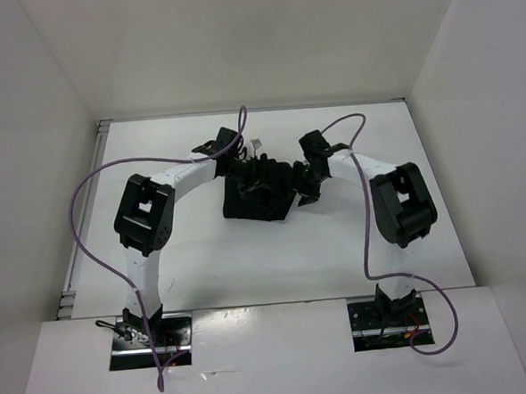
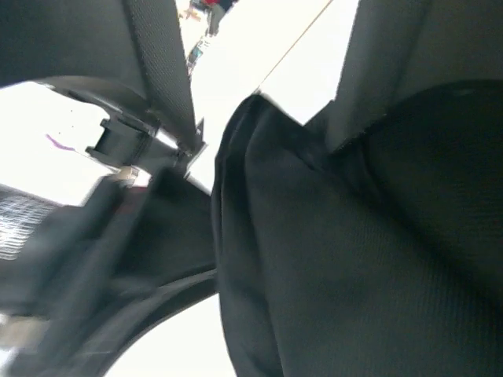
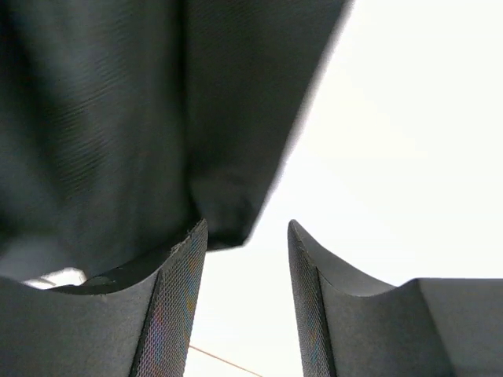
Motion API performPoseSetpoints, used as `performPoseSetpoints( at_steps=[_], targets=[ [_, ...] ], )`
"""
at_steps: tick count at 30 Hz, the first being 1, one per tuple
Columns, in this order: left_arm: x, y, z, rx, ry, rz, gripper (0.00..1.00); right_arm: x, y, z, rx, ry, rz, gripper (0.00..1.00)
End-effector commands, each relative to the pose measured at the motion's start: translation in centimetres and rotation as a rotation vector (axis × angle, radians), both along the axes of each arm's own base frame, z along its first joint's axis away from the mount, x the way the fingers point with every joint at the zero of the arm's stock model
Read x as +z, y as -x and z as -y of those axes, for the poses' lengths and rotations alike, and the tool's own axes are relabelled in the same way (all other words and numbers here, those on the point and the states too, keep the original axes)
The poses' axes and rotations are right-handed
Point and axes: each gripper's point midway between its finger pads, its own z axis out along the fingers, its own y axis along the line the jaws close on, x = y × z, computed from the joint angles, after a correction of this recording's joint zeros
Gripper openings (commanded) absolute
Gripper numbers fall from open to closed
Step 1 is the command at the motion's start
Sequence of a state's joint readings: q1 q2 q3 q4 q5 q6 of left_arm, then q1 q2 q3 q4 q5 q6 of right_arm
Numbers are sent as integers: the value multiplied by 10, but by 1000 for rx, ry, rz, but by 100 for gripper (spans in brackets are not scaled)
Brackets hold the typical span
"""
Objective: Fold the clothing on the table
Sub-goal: Fold the skirt
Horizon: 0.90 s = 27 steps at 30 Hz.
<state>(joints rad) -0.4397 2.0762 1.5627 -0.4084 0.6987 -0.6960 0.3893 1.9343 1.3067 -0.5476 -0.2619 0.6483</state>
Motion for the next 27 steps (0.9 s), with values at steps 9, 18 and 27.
performPoseSetpoints(
  at_steps=[9, 18, 27],
  targets=[
    [141, 37, 34, -178, 328, 131, 96, 137, 14, 72, -211, 51, 283, 51],
    [133, -12, -98, 260, 28, 298, 92, 145, -25, -17, 28, -84, 326, 49],
    [99, 1, -136, 329, -5, 219, 92, 88, -62, -45, 118, 48, 246, 49]
  ],
)
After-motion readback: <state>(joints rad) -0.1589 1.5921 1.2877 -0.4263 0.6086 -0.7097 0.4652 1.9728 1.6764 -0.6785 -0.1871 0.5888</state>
